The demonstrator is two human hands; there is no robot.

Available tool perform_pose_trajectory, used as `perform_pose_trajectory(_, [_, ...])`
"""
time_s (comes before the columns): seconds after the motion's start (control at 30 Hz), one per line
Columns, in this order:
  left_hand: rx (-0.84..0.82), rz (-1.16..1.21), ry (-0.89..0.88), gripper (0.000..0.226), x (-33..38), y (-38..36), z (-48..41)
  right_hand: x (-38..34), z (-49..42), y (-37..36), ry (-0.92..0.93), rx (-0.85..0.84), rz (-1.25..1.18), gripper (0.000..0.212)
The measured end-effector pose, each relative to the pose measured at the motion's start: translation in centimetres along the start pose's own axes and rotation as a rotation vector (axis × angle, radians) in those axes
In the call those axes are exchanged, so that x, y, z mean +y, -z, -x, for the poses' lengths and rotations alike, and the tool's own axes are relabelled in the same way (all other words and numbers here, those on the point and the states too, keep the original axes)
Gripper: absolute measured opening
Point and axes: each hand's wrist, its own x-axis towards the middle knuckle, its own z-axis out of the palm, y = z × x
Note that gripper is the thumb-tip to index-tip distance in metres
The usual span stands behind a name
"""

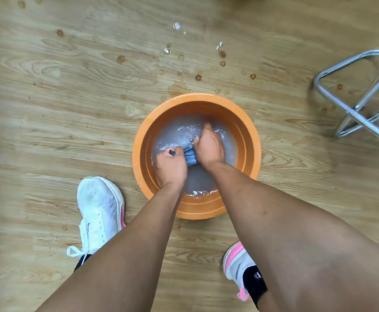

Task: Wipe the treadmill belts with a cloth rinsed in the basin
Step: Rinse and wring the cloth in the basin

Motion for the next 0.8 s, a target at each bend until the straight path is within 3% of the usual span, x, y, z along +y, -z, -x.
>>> perform_pose_trajectory(0.07, [0.044, -0.039, 0.005, 0.023, 0.3, -0.6, -0.1, 0.8, -0.2, 0.2, -0.066, 0.122, -0.114, 0.031])
perform_pose_trajectory(0.13, [0.023, -0.002, 0.068, 0.034, 0.6, -1.3, -0.5, 1.7, -0.2, 0.0, -0.178, 0.178, -0.347, 0.024])
perform_pose_trajectory(0.23, [-0.11, 0.063, 0.096, 0.039, 0.5, -2.6, -1.8, 1.6, 1.0, -0.5, -0.214, 0.025, -0.535, 0.049])
perform_pose_trajectory(0.33, [-0.28, 0.178, 0.188, 0.024, 0.5, -3.1, -2.3, 0.6, 1.7, -1.0, -0.134, -0.07, -0.364, 0.049])
perform_pose_trajectory(0.47, [-0.294, 0.238, 0.281, 0.042, 0.1, -2.3, -2.4, -0.7, 1.1, -1.2, -0.06, -0.074, -0.222, 0.024])
perform_pose_trajectory(0.57, [-0.327, 0.172, 0.263, 0.048, -0.4, -1.3, -1.9, -1.4, 0.3, -0.6, 0.02, -0.127, -0.004, 0.019])
perform_pose_trajectory(0.8, [-0.094, -0.178, 0.011, 0.043, 0.9, 0.6, -1.5, -0.5, -1.7, 1.1, 0.109, -0.039, 0.228, 0.026])
